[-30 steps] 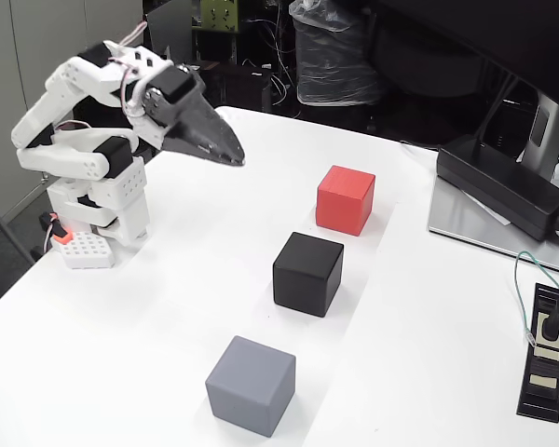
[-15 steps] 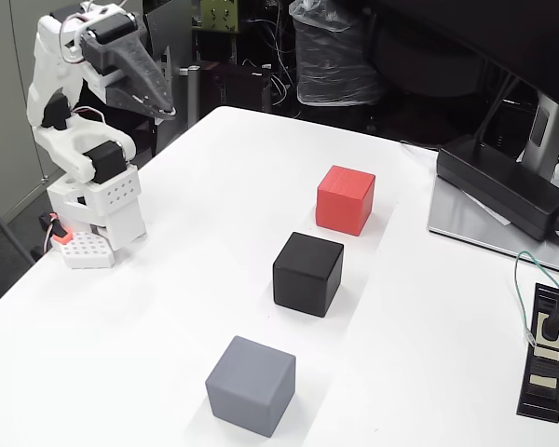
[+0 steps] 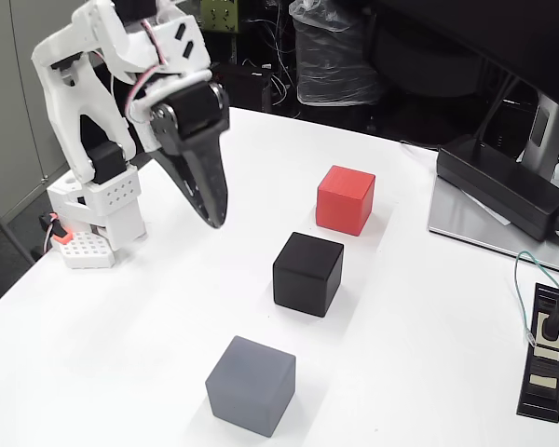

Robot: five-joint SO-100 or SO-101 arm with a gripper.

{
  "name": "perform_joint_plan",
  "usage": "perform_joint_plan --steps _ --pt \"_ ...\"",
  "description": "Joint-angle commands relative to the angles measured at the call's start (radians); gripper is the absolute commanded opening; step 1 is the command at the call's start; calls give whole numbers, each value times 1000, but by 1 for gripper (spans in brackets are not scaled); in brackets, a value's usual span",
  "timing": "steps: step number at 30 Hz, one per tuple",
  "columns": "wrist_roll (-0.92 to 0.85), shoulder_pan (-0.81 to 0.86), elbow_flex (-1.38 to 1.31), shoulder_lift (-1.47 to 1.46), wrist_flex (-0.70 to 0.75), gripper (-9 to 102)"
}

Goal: Stack the three blocks in an ordered color.

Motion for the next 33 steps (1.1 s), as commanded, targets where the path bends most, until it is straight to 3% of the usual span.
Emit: perform_joint_plan --steps 1,11,17,23,33 --pt "-87 18 -95 -120 11 -1" --pt "-333 264 -256 -344 8 2" --pt "-436 265 -311 -511 -5 16" --pt "-460 262 -325 -626 -153 27" --pt "-460 158 -311 -710 -210 31"
